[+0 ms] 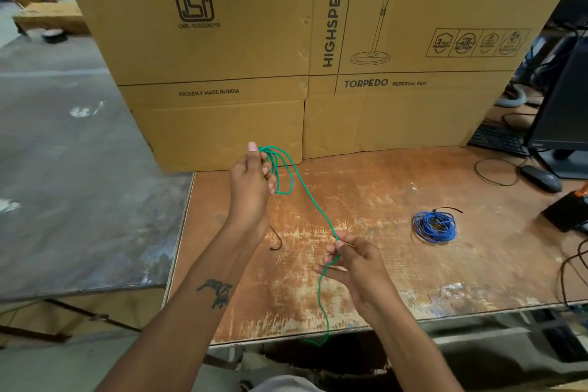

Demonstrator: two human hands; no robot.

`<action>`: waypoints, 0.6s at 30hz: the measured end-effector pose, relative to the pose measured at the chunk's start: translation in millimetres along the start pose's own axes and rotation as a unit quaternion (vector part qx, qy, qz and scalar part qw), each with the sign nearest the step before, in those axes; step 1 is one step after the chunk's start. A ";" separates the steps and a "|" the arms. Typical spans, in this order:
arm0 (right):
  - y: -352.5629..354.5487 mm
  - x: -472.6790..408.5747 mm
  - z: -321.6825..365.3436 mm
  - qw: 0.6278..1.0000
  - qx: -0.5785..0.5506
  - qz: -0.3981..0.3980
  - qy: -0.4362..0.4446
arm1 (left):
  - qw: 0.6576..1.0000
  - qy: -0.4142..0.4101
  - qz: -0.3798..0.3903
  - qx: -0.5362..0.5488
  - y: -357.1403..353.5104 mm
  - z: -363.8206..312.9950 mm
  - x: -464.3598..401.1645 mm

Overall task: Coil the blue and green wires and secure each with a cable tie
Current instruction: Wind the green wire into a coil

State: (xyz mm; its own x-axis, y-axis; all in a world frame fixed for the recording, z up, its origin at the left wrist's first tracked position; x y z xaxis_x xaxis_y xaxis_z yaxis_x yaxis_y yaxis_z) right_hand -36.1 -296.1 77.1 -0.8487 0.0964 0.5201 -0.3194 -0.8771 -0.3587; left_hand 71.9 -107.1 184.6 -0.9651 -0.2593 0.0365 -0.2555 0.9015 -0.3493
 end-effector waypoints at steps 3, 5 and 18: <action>2.1 -3.5 0.6 0.981 0.159 -0.075 0.086 | 0.996 0.063 0.004 0.067 -2.1 11.0 8.6; 0.1 -2.1 4.4 0.914 0.338 -0.121 0.189 | 0.987 0.108 0.009 0.119 -6.0 17.6 13.9; -19.1 55.3 16.7 0.920 0.364 0.046 0.141 | 0.920 -0.273 0.047 -0.277 -2.4 40.4 49.8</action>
State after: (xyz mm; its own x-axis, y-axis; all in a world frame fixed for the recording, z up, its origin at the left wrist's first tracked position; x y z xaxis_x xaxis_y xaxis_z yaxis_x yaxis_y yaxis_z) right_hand -69.9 -281.9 125.7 -0.9662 0.0348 0.2554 0.0385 -0.9603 0.2764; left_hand 26.8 -136.1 149.4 -0.8507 -0.1698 -0.4975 -0.3080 0.9279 0.2100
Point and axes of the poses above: each hand's wrist, its own x-axis away from the middle knuckle, its own y-axis out of the back of the hand, z = x × y, the point moved 5 cm from there along -x, towards the middle knuckle, and after that the axes turned 3 degrees about -y, right-handed, at the moved point
